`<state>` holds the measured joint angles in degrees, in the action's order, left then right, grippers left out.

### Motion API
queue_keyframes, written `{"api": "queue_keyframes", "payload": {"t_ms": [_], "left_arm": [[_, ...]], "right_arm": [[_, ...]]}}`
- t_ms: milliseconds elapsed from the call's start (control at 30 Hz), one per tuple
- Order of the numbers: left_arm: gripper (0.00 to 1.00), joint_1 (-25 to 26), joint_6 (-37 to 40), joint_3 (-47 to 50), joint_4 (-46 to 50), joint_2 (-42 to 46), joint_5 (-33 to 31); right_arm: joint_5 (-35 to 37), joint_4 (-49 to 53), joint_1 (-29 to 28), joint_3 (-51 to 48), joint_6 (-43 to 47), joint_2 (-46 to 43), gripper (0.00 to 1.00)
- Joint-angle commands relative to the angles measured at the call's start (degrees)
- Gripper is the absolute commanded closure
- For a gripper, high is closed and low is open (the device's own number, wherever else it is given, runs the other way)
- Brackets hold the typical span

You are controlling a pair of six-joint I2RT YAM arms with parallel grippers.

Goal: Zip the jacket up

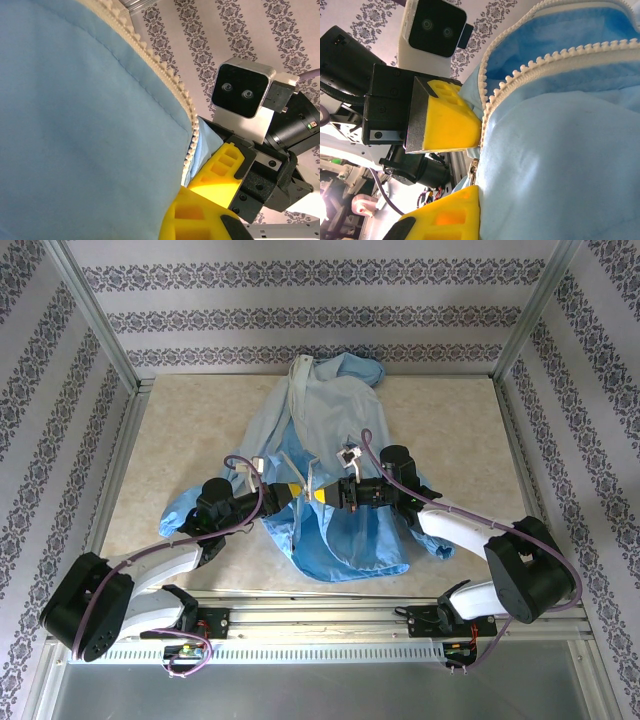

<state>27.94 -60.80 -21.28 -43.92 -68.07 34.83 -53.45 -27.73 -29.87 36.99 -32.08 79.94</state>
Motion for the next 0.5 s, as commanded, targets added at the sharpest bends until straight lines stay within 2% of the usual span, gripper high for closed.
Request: {"api": "queue_keyframes", "payload": {"t_ms": [0,467], "left_arm": [[1.00,-1.14,-1.16,0.54,-5.45,-0.62,2.12],[1.00,-3.02,-3.68,1.41,-7.10,-1.44,3.66]], "right_arm": [[-0.96,-3.29,0.14,-0.51,1.62,0.30,1.00],[-0.60,-0.53,0.51,-0.35,4.90,0.40,1.00]]}}
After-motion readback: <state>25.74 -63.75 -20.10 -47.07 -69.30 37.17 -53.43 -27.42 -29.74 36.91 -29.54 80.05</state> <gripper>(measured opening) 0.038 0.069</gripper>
